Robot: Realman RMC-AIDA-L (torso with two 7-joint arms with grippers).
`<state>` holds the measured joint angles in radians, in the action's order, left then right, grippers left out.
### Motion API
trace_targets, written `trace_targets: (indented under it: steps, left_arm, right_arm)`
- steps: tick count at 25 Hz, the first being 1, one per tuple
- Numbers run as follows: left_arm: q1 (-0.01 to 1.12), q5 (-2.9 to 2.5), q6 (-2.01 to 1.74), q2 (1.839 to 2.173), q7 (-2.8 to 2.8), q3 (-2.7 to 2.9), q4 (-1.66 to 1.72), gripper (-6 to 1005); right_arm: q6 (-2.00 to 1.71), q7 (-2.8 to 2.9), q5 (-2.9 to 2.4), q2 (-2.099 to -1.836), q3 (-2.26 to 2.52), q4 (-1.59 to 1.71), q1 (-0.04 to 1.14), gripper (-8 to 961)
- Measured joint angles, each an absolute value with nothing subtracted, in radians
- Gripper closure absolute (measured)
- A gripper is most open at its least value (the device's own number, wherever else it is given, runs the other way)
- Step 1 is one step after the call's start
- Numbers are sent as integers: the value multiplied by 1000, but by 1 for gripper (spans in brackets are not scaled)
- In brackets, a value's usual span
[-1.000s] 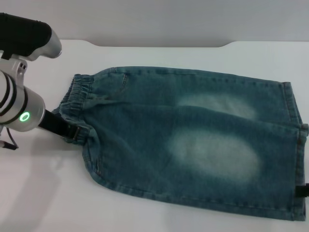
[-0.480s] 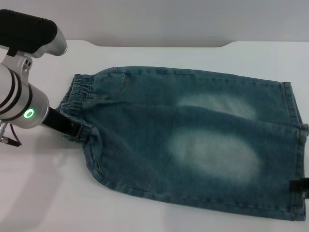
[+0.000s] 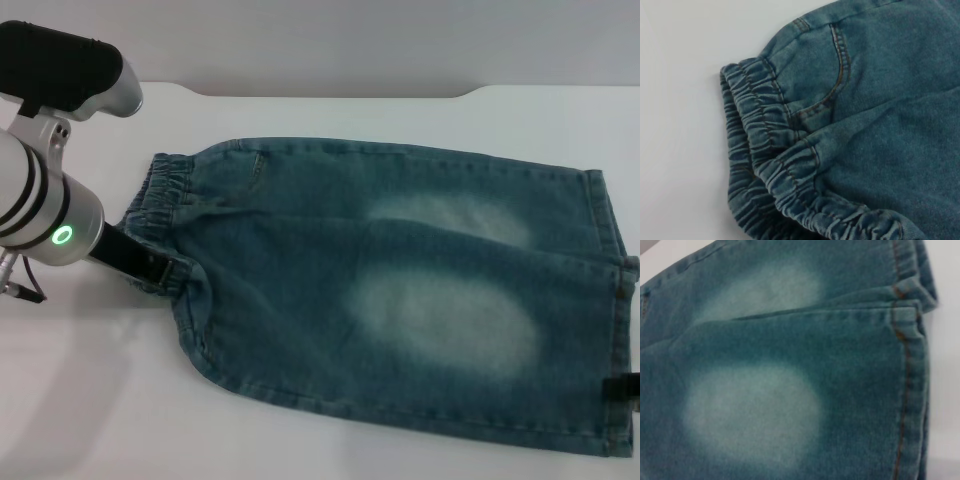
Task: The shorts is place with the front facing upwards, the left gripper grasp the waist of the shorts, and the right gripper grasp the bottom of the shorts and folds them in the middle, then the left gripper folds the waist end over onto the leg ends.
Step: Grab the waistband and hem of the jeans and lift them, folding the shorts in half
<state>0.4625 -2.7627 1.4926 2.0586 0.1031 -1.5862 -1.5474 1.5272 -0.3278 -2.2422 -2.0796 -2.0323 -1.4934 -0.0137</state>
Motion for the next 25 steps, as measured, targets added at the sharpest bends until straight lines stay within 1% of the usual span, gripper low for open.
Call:
trace_targets:
  steps: [25]
  left_arm:
    - [458, -2763, 1499, 2059, 106, -1580, -1548, 895]
  right_arm:
    - [1517, -317, -2223, -2082, -1992, -1477, -37, 462]
